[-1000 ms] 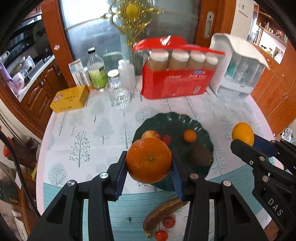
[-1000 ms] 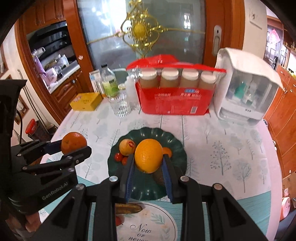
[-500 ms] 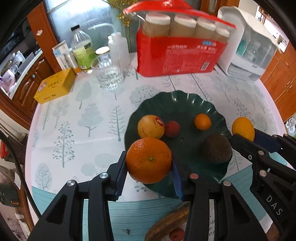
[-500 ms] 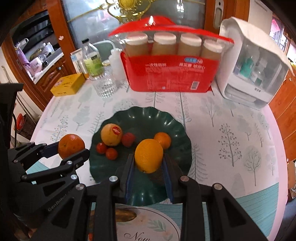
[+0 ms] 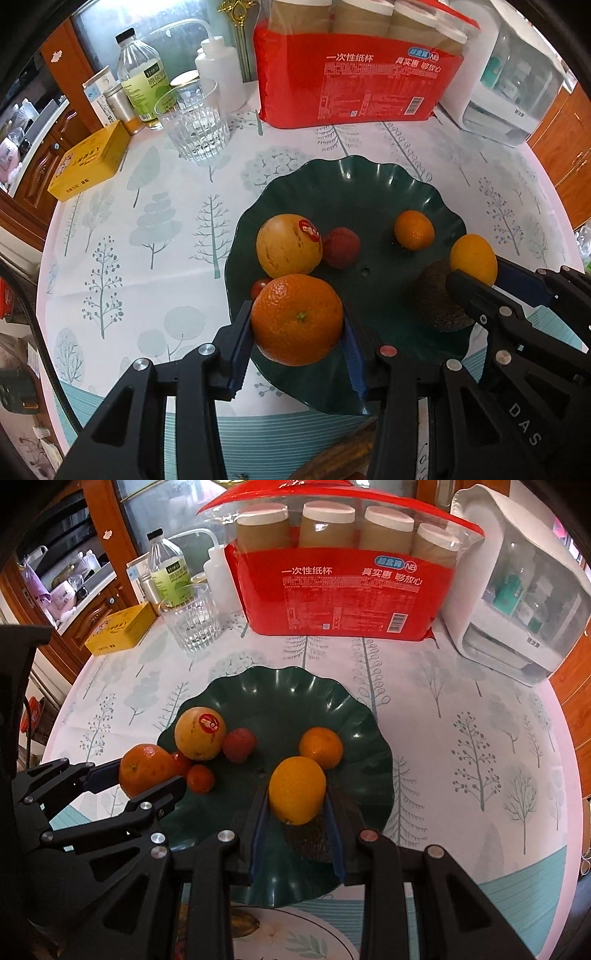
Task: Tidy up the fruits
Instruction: 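Carry orange and mandarin onto the green plate and open both tools, then withdraw both open tools from the green plate toward the white plate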
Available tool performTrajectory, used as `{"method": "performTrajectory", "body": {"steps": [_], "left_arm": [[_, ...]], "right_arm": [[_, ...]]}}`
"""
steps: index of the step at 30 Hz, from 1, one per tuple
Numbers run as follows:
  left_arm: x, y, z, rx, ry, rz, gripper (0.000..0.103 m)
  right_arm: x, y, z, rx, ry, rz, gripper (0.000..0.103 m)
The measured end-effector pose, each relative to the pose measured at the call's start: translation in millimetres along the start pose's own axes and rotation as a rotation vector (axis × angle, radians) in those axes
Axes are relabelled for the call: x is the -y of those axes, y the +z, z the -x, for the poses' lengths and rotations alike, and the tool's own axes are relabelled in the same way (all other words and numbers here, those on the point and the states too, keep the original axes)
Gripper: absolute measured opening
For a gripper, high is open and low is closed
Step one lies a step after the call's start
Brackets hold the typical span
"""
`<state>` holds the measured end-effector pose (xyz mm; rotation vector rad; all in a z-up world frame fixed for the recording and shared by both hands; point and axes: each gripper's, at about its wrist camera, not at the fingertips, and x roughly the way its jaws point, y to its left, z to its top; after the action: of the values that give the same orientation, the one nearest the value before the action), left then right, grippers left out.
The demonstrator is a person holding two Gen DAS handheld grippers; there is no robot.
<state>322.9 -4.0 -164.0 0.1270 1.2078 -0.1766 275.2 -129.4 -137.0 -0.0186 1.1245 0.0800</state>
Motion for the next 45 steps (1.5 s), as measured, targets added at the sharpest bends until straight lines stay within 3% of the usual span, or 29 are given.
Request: {"method": "performTrajectory", "body": {"steps": [6,10,16,34,45], "left_arm": [[2,-2,0,0.006,0.009,-0.014,0.047],[0,-3,7,0.031,0.032,-0.014,0.062],[-3,-7,19,0.052,0.034,-0.003,0.070],[-2,-33,98,0.164,0.066,0.009,0.080],[5,-71,166,0.263,0.109,0.015,0.082]], "right_arm": [[-6,-2,1,0.013,-0.019,0.032,0.032],[-4,-2,5,0.029,-0.040,0.031,0.033],[-2,-4,15,0.049,-0.047,0.024,0.035],[-8,-23,83,0.147,-0.039,0.031,0.036],[-11,-56,138,0.211,-0.017,0.030,0.044]]}}
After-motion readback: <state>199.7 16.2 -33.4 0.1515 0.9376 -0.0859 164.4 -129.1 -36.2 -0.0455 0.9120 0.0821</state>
